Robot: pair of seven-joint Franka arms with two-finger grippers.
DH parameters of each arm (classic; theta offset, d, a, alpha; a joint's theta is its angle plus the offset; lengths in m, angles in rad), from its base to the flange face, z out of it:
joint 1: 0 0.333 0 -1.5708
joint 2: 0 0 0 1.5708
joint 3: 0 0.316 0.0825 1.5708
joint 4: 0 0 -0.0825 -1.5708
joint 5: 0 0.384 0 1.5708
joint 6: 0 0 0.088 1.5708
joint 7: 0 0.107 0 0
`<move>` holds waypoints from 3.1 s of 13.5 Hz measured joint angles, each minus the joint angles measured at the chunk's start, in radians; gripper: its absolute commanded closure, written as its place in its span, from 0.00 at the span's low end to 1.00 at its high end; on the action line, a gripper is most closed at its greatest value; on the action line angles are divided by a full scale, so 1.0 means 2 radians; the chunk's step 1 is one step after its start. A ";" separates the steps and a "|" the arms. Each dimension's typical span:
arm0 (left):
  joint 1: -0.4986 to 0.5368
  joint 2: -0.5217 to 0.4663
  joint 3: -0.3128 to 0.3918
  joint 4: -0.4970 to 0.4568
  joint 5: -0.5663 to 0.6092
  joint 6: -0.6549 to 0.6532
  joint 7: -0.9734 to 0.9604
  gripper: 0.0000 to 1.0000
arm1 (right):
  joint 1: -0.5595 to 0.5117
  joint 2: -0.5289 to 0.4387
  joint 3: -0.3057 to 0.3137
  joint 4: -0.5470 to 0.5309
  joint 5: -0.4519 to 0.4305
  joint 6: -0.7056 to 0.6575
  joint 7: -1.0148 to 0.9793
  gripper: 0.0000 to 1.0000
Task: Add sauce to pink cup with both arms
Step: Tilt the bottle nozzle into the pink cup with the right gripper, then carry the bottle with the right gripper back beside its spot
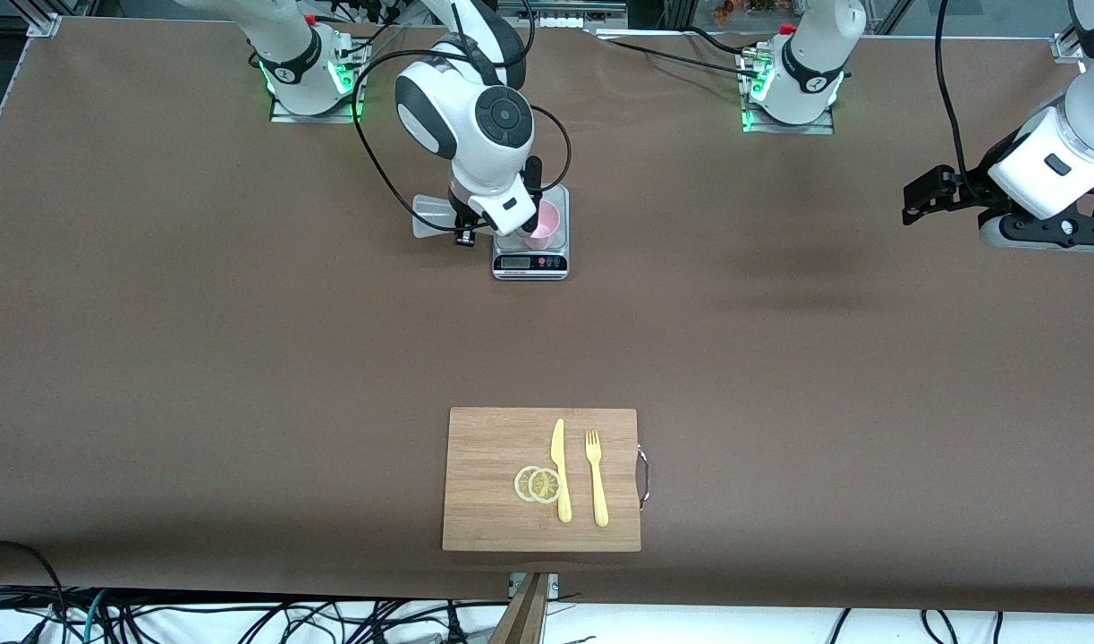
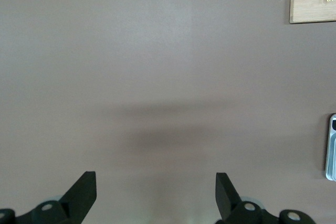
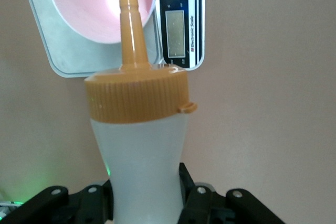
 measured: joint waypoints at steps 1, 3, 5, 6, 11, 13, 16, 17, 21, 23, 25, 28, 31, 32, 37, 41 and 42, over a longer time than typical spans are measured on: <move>0.000 0.000 0.000 0.000 0.000 0.000 0.000 0.00 | 0.000 0.000 0.000 0.001 -0.003 -0.003 0.004 1.00; 0.000 0.000 0.000 0.000 0.000 0.000 0.000 0.00 | 0.006 0.001 0.000 0.001 -0.009 -0.010 0.015 1.00; 0.000 0.000 0.000 0.000 0.000 0.000 0.000 0.00 | 0.014 0.001 0.000 0.002 -0.020 -0.016 0.029 1.00; 0.000 0.000 0.000 0.000 0.000 0.000 0.000 0.00 | 0.018 0.002 0.000 0.003 -0.023 -0.020 0.034 1.00; 0.000 0.000 0.000 0.000 0.000 0.000 0.000 0.00 | 0.019 0.007 -0.004 0.012 -0.025 -0.023 0.040 1.00; 0.000 0.000 0.000 0.000 0.000 0.000 0.000 0.00 | 0.013 0.009 -0.006 0.013 -0.024 -0.017 0.022 1.00; 0.000 0.000 0.000 0.000 0.000 0.000 0.000 0.00 | 0.002 0.011 -0.007 0.013 -0.005 -0.004 -0.015 1.00; 0.000 0.000 0.000 0.000 0.000 0.000 0.000 0.00 | 0.001 0.011 -0.007 0.013 0.000 -0.001 -0.018 1.00; 0.000 0.000 0.000 0.000 0.000 0.000 0.000 0.00 | 0.004 0.012 -0.003 0.013 0.026 0.003 -0.046 1.00; 0.000 0.000 0.000 0.000 0.000 0.000 0.000 0.00 | 0.003 0.013 -0.003 0.013 0.048 0.010 -0.069 1.00; 0.000 0.000 0.000 0.000 0.000 0.000 0.000 0.00 | -0.008 0.014 -0.006 0.013 0.085 0.023 -0.109 1.00; 0.000 0.000 0.000 0.000 0.000 0.000 0.000 0.00 | -0.058 0.013 -0.010 0.013 0.148 0.036 -0.196 1.00; 0.000 0.000 0.000 0.000 0.000 0.000 0.000 0.00 | -0.120 0.012 -0.013 0.013 0.223 0.038 -0.307 1.00; 0.000 0.000 0.000 0.000 0.000 0.000 0.000 0.00 | -0.141 0.011 -0.015 0.013 0.251 0.037 -0.351 1.00; 0.000 0.000 0.000 0.000 0.000 0.000 0.000 0.00 | -0.264 0.013 -0.018 0.013 0.377 -0.011 -0.553 1.00; 0.000 0.000 0.000 0.000 0.000 0.000 0.000 0.00 | -0.341 0.034 -0.018 0.009 0.460 -0.069 -0.678 1.00; 0.000 0.000 0.000 0.000 0.000 0.000 0.000 0.00 | -0.362 0.044 -0.018 0.009 0.476 -0.086 -0.710 1.00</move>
